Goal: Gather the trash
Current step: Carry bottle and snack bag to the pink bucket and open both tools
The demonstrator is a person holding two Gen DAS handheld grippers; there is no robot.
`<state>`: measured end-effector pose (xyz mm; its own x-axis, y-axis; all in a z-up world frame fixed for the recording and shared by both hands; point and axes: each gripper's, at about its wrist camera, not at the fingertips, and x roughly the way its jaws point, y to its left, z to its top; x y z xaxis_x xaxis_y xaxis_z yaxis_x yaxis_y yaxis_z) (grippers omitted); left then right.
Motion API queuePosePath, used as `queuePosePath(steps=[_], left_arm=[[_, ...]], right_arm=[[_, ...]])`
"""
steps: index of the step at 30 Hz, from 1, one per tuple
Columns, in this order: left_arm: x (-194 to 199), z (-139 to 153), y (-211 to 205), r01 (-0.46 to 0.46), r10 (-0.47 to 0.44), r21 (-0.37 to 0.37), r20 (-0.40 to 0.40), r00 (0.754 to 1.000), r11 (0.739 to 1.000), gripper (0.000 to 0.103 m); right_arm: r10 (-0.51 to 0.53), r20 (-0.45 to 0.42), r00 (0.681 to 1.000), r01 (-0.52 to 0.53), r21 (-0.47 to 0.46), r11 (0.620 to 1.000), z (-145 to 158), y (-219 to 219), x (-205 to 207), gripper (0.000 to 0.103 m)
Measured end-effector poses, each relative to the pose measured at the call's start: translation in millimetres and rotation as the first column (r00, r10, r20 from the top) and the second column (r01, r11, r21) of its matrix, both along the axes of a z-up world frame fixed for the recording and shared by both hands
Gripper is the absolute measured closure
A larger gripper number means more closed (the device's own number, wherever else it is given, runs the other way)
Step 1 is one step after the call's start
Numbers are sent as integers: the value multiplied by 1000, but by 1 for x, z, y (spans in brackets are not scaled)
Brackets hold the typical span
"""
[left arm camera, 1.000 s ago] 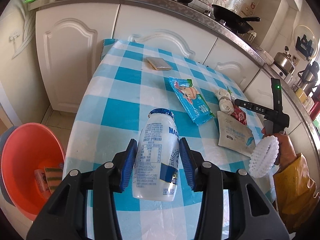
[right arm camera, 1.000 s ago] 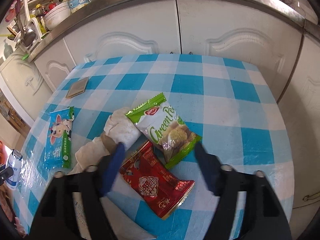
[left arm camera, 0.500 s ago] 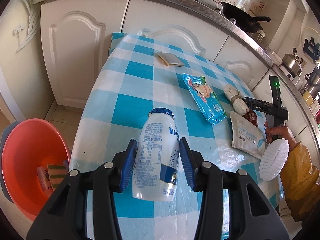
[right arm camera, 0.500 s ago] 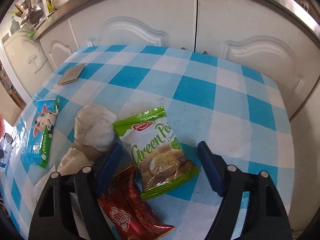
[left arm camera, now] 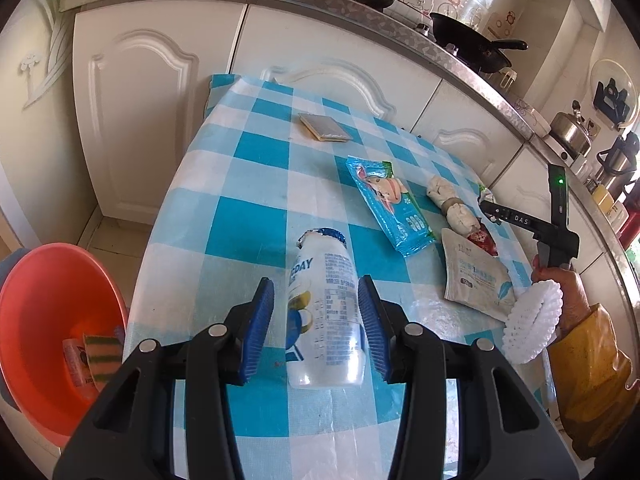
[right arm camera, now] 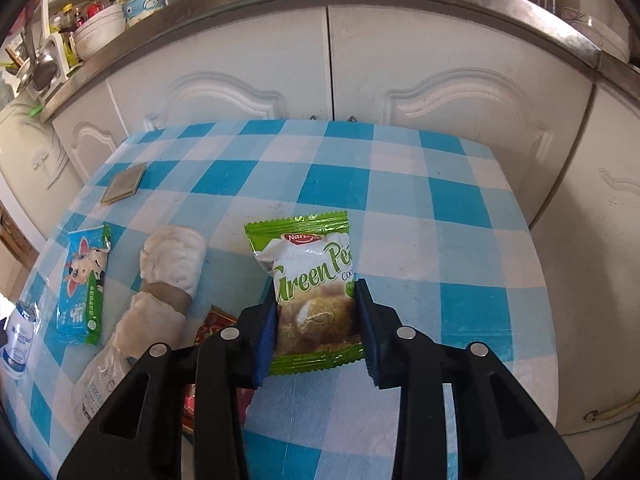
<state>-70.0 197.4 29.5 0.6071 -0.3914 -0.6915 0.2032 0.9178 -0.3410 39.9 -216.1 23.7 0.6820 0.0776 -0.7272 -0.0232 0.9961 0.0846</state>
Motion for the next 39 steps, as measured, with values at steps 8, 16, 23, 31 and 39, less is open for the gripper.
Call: queuePosePath(steps=[8, 16, 23, 31, 39], left_arm=[[-8, -3, -3, 43, -43, -5, 22, 999, 999, 58], [-2, -14, -17, 74, -74, 51, 3, 997, 996, 53], [-2, -20, -19, 52, -51, 38, -22, 998, 998, 59], [-25, -8, 13, 4, -4, -15, -3, 1000, 1000, 59], [-54, 3, 92, -127, 128, -49, 16, 992, 991, 59]], right_arm=[[-51, 117, 992, 43, 70, 997, 52, 12, -57, 66], [-46, 178, 983, 23, 130, 991, 73, 44, -124, 66], [23, 155, 988, -45, 141, 989, 73, 83, -157, 66], [144, 88, 986, -159, 202, 966, 58, 142, -169, 66], [303, 39, 952, -305, 211, 929, 52, 217, -164, 66]])
